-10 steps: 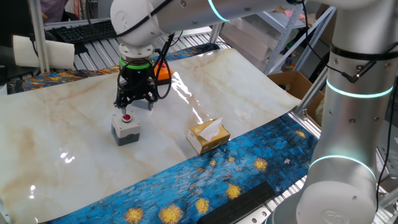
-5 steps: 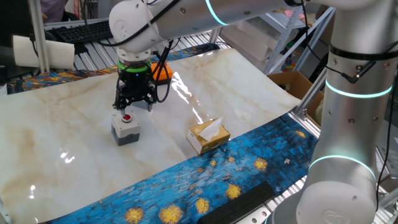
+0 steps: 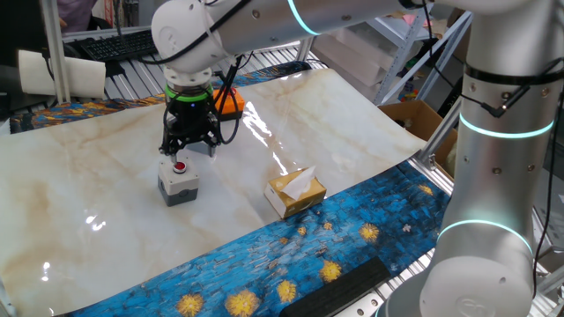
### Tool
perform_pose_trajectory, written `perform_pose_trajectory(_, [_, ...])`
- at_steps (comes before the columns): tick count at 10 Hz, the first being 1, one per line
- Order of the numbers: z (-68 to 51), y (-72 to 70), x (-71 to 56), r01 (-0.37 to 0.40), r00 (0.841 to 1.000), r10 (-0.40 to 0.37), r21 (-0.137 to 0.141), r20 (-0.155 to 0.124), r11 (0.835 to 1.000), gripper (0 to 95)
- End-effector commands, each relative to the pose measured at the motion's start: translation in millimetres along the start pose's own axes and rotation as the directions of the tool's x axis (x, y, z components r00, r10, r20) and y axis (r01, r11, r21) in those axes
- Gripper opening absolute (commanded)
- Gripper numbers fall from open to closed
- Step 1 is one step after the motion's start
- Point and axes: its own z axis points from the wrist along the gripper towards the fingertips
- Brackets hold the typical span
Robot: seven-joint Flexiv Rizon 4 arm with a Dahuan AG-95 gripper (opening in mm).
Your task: Press three buttons from left to right in sequence
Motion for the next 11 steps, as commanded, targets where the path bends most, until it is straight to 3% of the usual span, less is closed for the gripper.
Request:
perform_pose_trajectory(1, [-5.5, -5.5, -1.6, 0.036, 0.999, -0.036, -0.003, -0.013, 0.999, 76.0])
perform_pose_trajectory(3, [-7.7, -7.2, -2.2, 0.024, 1.0, -0.024, -0.02, -0.018, 1.0, 76.0])
perform_pose_trajectory(7, [-7.5, -7.5, -2.4, 0.033, 0.999, -0.033, -0.004, -0.024, 0.999, 76.0])
perform_pose_trajectory(11, [-6.0, -8.5, -4.8, 0.025, 0.999, -0.026, -0.019, -0.039, 1.0, 76.0])
